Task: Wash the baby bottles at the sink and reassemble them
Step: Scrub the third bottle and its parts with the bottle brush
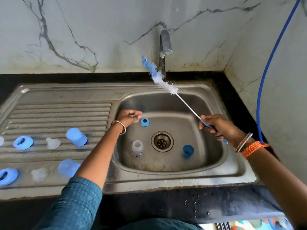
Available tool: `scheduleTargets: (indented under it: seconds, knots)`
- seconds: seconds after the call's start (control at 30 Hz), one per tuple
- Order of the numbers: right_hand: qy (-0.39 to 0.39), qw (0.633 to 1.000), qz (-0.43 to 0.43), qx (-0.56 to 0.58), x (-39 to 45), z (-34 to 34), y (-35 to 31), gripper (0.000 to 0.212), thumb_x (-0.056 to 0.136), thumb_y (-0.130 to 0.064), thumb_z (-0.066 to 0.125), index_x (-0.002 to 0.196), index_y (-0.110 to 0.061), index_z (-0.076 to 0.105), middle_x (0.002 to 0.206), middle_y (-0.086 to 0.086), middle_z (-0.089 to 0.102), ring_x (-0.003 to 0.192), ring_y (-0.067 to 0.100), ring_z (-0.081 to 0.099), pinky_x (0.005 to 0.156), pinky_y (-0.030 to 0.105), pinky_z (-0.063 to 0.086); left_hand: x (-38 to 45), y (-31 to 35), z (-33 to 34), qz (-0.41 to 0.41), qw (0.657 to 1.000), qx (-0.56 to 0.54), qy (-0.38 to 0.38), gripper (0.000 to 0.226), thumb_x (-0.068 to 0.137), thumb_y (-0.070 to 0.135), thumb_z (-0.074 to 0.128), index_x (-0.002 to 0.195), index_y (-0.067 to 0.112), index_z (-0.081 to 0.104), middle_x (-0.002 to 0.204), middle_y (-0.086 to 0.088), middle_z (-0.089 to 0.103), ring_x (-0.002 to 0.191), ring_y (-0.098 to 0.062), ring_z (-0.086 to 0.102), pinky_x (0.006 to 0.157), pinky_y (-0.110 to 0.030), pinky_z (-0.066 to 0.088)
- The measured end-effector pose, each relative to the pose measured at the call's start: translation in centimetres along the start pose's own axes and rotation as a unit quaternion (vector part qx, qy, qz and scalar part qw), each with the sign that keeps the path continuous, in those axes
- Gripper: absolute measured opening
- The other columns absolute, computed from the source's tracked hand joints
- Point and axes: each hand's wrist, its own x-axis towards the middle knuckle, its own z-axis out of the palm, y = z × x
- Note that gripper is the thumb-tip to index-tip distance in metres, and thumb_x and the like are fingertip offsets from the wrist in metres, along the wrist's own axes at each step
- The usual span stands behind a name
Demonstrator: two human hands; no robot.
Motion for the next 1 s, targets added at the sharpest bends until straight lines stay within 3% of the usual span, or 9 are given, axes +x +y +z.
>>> scheduleTargets:
  seconds: [0.1,0.2,0.47,0.6,0.7,0.77,0.83,0.9,1.0]
  knots:
    - [0.043,0.998,-0.033,-0.03,1.3,0.5,0.0,0.04,0.098,-0.033,0.047,0.068,-0.011,0.062,0.043,-0.003,0.035,0.031,0.005,0.019,0.035,0.01,0.016,0.7,-2.0,1.7,-0.007,0.992,0.127,-0.013,0.025,0.072,-0.012,0.072,0.097,-0.009,0.07,0.094,-0.015,0.068,0.081,-0.01,0.061,0.08,-0.023,0.05]
    - [0.055,0.997,-0.04,-0.045,2.2,0.5,0.1,0.04,0.096,-0.036,0.051,0.068,-0.012,0.065,0.041,-0.004,0.039,0.031,0.006,0.024,0.035,0.011,0.02,1.6,-3.6,3.0,-0.027,0.98,0.195,-0.031,0.021,0.07,-0.023,0.063,0.073,-0.003,0.068,0.061,-0.003,0.061,0.047,0.007,0.054,0.052,-0.004,0.042]
    - [0.064,0.994,-0.033,-0.081,3.9,0.6,1.3,0.035,0.095,-0.031,0.055,0.071,-0.01,0.07,0.041,0.0,0.041,0.03,0.005,0.029,0.034,0.013,0.023,3.3,-6.9,3.8,-0.044,0.904,0.414,-0.096,0.023,0.078,-0.002,0.062,0.097,0.007,0.069,0.101,-0.01,0.068,0.096,-0.024,0.063,0.074,-0.017,0.041]
    - [0.058,0.993,-0.034,-0.099,4.0,1.1,1.7,0.033,0.094,-0.032,0.055,0.071,-0.014,0.071,0.04,-0.004,0.044,0.031,0.002,0.032,0.035,0.013,0.026,3.3,-5.9,3.8,-0.075,0.858,0.478,-0.174,0.064,0.075,0.03,0.076,0.132,0.019,0.049,0.131,-0.013,0.05,0.12,-0.029,0.049,0.098,-0.031,0.04]
    - [0.068,0.99,-0.051,-0.112,4.0,1.2,1.6,0.031,0.093,-0.031,0.057,0.072,-0.016,0.072,0.039,-0.005,0.047,0.032,0.002,0.036,0.038,0.01,0.03,3.4,-3.7,5.4,-0.074,0.925,0.348,-0.135,0.051,0.084,0.036,0.068,0.127,0.013,0.052,0.12,-0.013,0.058,0.107,-0.025,0.057,0.091,-0.028,0.043]
    - [0.075,0.988,-0.061,-0.118,4.2,1.1,1.5,0.029,0.093,-0.031,0.057,0.072,-0.017,0.072,0.04,-0.005,0.048,0.033,0.003,0.039,0.041,0.011,0.033,2.8,-1.5,7.9,-0.079,0.971,0.201,-0.103,0.033,0.092,0.038,0.056,0.1,0.006,0.063,0.087,-0.011,0.067,0.07,-0.014,0.064,0.067,-0.027,0.044]
    - [0.08,0.986,-0.068,-0.127,4.5,0.9,1.3,0.029,0.094,-0.032,0.057,0.074,-0.017,0.072,0.044,-0.005,0.05,0.036,0.002,0.04,0.047,0.017,0.036,2.3,0.4,11.5,-0.108,0.974,0.149,-0.129,0.049,0.094,0.052,0.044,0.079,0.008,0.062,0.065,-0.005,0.064,0.041,-0.01,0.054,0.048,-0.021,0.041]
    - [0.089,0.984,-0.075,-0.132,4.7,0.5,0.9,0.029,0.094,-0.034,0.056,0.074,-0.02,0.072,0.045,-0.006,0.051,0.036,0.002,0.041,0.051,0.022,0.036,1.6,2.0,15.5,-0.142,0.949,0.197,-0.202,0.067,0.087,0.069,0.033,0.08,0.009,0.063,0.072,-0.007,0.069,0.049,-0.018,0.06,0.051,-0.022,0.047]
    - [0.107,0.98,-0.085,-0.145,5.0,0.2,0.5,0.028,0.094,-0.033,0.055,0.074,-0.022,0.071,0.042,-0.011,0.054,0.037,0.0,0.047,0.054,0.022,0.035,0.4,2.5,20.6,-0.145,0.866,0.368,-0.305,0.087,0.081,0.078,0.028,0.124,0.009,0.055,0.116,-0.017,0.063,0.099,-0.031,0.064,0.079,-0.035,0.048]
